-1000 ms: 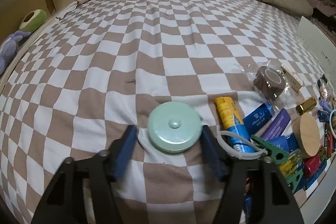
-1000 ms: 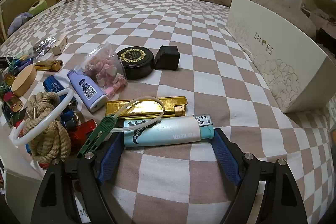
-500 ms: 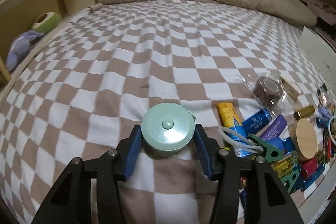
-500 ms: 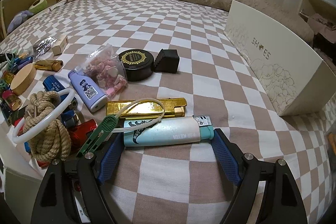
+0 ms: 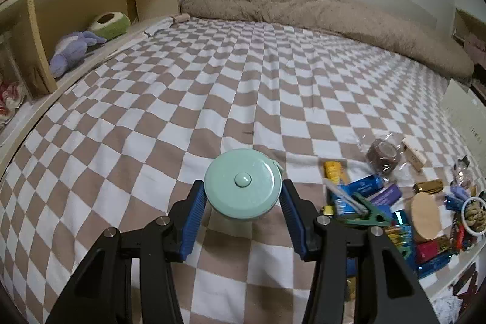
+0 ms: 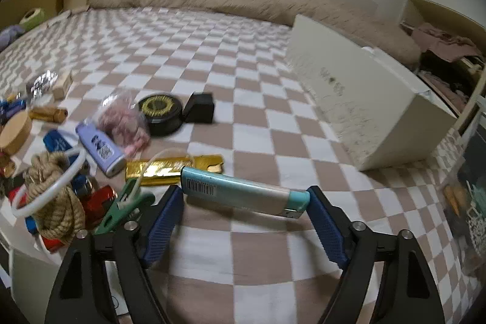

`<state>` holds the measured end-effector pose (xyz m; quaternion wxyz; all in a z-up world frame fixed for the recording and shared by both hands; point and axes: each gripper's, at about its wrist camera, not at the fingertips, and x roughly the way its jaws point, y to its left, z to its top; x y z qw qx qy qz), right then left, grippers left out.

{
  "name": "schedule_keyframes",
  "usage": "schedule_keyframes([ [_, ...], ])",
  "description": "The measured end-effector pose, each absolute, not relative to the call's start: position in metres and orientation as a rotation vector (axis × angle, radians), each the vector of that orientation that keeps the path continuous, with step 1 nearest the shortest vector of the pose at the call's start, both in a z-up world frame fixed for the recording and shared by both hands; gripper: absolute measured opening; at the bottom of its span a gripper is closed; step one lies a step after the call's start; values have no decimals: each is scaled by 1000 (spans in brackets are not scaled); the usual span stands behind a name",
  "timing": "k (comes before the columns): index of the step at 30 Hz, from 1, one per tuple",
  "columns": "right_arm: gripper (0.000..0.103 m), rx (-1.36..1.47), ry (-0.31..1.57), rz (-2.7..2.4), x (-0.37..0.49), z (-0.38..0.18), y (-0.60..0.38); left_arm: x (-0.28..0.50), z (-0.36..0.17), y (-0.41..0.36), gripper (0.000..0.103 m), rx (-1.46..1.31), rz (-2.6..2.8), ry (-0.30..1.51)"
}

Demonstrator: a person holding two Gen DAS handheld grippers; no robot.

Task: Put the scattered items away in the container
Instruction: 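Lift both held items and carry them over the white tray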

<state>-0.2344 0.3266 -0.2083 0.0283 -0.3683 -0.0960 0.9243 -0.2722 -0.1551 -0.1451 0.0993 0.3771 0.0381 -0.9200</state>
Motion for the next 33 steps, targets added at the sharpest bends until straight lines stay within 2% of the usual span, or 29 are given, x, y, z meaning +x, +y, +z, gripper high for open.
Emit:
schedule_keyframes([
  [4,74,-1064,-241,2876,-226,-196,333,-274,-128,-156,50,1053,-2762,125],
  [11,74,-1132,-200,2868,-231,-201,338,-270,-117,-126,50,1008,-2832,126],
  [14,76,-1157,-201,2880,-231,-204,335,-313,-121,-106,50,1002,-2864,129],
  [15,80,-1161,-203,2885,-231,-205,334,-320,-121,-92,50,999,-2876,131],
  [16,92,-1169,-205,2884,-231,-206,334,-313,-125,-93,50,996,-2888,130],
  [17,98,-1178,-205,2879,-232,-207,333,-309,-127,-97,50,991,-2899,127],
  [18,98,-1191,-201,2872,-234,-209,334,-299,-124,-104,50,987,-2912,122],
  [20,98,-1226,-180,2851,-237,-213,336,-217,-118,-129,50,973,-2941,106],
  [28,98,-1353,50,2818,-254,-226,361,-184,-110,-103,50,950,-3061,35],
  [30,93,-1351,65,2821,-253,-226,361,-171,-107,-100,50,956,-3081,12],
  [32,83,-1342,51,2826,-251,-224,359,-170,-106,-92,50,959,-3100,-10],
  [33,83,-1339,39,2827,-249,-224,358,-166,-104,-91,50,958,-3106,-18],
])
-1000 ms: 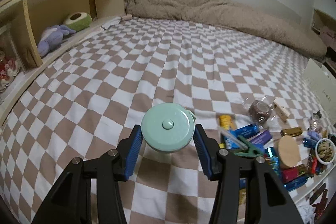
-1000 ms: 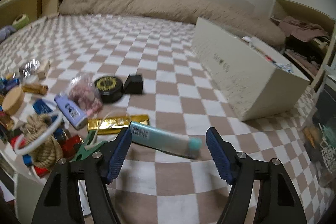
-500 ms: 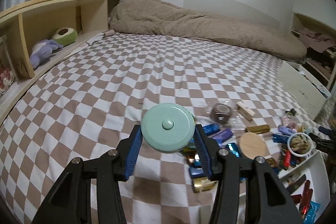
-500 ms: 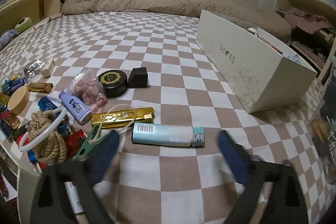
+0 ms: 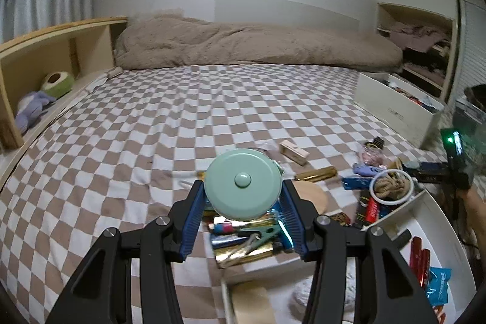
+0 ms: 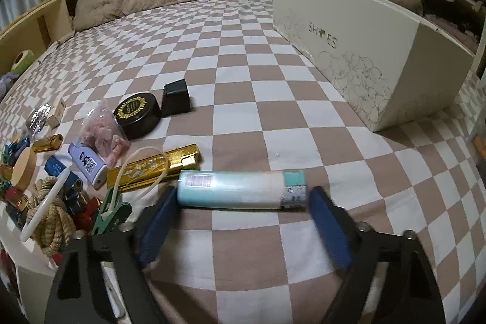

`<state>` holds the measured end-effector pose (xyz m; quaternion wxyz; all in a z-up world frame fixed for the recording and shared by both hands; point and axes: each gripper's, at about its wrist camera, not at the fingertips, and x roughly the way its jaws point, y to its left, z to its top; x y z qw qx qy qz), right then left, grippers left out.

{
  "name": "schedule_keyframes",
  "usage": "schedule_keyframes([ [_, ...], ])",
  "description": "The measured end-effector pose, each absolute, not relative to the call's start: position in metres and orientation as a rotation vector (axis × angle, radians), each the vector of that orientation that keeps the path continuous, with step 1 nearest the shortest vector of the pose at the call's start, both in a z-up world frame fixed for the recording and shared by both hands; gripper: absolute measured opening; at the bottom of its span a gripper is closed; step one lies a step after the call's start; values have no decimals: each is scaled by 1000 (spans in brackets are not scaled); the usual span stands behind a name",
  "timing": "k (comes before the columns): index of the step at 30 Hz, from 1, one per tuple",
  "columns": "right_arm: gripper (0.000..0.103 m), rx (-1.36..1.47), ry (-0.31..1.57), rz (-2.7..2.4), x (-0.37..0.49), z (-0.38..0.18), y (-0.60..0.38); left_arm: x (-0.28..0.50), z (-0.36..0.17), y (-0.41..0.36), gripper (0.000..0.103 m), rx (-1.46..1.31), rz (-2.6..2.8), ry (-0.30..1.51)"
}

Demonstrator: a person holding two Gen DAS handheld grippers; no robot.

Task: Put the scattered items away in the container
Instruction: 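Lift both held items and carry them over the white tray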

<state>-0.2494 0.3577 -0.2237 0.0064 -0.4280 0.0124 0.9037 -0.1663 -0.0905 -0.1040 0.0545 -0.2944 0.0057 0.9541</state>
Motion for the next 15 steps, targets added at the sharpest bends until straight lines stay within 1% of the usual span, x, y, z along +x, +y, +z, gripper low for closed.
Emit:
schedule_keyframes([
  [4,83,-1326,19,2829,-243,-224,355,-158,-101,-86,50,-887,2880,22],
  [9,83,-1235,-15,2836,-236,-209,355,-150,-106,-83,50,-894,2863,30],
  [15,83,-1146,27,2893,-216,-183,354,-141,-111,-87,50,-919,2845,8],
])
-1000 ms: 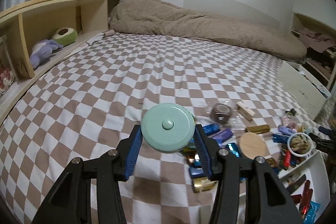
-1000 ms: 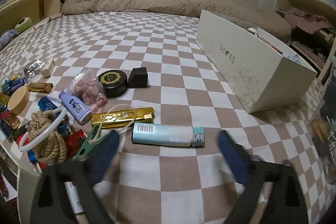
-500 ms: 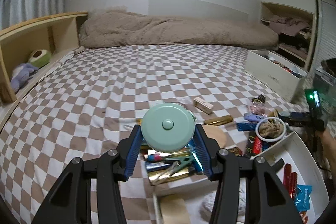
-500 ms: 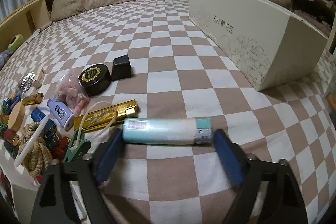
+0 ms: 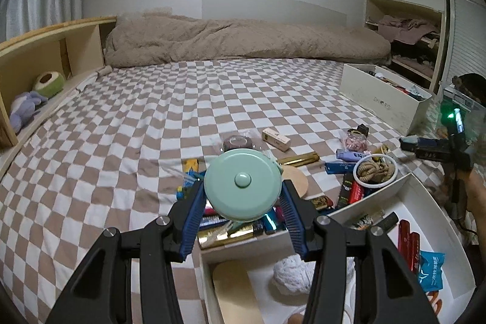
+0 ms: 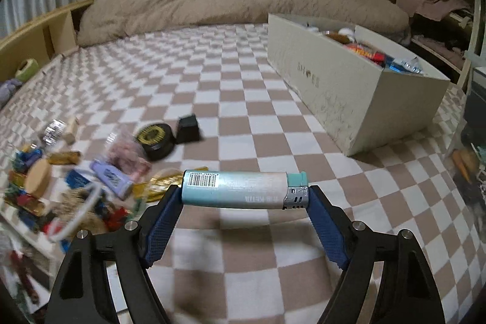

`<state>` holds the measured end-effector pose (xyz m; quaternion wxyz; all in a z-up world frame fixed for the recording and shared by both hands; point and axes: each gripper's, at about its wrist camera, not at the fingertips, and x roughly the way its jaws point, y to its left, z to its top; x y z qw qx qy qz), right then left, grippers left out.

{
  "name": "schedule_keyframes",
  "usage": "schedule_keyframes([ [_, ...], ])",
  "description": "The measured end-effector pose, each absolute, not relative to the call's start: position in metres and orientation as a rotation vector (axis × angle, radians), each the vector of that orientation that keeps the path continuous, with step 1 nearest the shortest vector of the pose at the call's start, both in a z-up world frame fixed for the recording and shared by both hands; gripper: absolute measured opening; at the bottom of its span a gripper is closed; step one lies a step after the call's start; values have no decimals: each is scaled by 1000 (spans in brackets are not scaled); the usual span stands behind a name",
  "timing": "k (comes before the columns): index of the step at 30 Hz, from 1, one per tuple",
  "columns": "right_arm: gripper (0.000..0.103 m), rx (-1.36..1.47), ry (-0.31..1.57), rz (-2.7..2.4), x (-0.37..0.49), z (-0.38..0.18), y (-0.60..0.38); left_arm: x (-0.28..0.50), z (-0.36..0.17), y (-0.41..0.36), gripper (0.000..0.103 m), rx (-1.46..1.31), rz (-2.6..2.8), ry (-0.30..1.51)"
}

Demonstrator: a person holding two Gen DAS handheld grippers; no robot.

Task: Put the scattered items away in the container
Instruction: 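Lift both held items and carry them over the white tray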

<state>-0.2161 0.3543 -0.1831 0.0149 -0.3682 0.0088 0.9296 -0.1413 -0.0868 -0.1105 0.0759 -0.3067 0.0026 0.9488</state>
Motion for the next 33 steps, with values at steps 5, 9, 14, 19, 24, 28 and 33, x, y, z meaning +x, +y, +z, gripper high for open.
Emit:
schedule_keyframes([
  [5,83,-1078,41,2960,-200,-161,344,-127,-108,-88,50,-910,2835,16],
  [9,83,-1052,96,3029,-181,-147,336,-113,-108,-89,50,-912,2818,1],
  [14,83,-1069,24,3081,-163,-136,318,-97,-111,-92,50,-942,2810,-30],
  [19,83,-1131,-22,3149,-146,-128,297,-85,-116,-98,50,-986,2806,-62],
  [24,83,-1200,-90,3213,-127,-120,273,-76,-121,-94,50,-1035,2786,-48],
  [28,83,-1289,-150,3249,-113,-122,252,-68,-125,-90,50,-1056,2764,-34],
  [33,83,-1472,-165,3275,-97,-132,225,-60,-125,-89,50,-1061,2753,-41],
])
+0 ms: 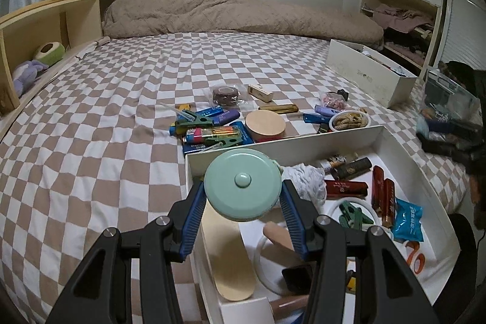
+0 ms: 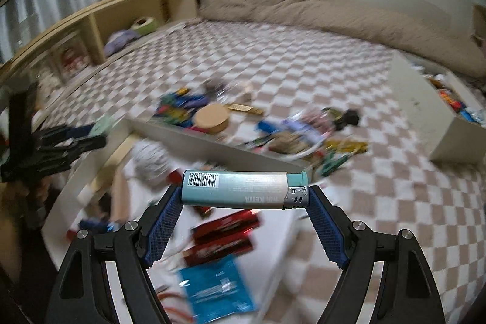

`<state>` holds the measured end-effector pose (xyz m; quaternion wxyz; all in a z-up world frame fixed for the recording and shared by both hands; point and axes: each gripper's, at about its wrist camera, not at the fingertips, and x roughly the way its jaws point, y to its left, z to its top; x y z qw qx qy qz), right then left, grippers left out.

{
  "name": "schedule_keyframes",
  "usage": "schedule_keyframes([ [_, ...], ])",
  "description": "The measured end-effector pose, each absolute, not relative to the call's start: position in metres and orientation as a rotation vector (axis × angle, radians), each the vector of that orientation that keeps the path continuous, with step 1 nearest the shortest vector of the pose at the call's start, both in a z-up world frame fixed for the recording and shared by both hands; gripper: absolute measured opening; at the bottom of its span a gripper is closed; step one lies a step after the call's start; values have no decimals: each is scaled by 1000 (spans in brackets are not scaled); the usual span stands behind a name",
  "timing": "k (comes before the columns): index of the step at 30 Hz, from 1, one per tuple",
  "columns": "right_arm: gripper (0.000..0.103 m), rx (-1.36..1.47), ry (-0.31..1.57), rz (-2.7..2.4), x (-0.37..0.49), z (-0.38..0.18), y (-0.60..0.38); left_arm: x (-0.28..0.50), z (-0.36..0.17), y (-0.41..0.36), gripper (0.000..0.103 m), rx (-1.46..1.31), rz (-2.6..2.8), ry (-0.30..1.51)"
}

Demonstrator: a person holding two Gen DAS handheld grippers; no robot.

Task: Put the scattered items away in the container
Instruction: 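Lift both held items and carry them over the white tray, then lower the light-blue lighter beside the red lighter and open the right tool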

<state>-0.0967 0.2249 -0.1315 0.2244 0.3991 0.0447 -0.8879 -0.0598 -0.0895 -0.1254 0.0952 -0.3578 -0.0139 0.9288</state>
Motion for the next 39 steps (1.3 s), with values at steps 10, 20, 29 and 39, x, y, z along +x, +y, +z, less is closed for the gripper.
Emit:
schedule_keyframes([
  [10,83,1259,147,-2127,-54,-159,160,-48,-129,-93,50,-1064,2731,-94],
  [20,83,1380,13,-1811,-31,-180,109,-43,-127,-89,50,-1034,2686,-123],
  [29,83,1459,19,-1734,-29,-194,87,-41,-126,-92,50,-1017,2654,-167],
  [39,83,1470,280,-1811,-20,-198,70,-42,-128,-93,50,-1027,2642,-175],
])
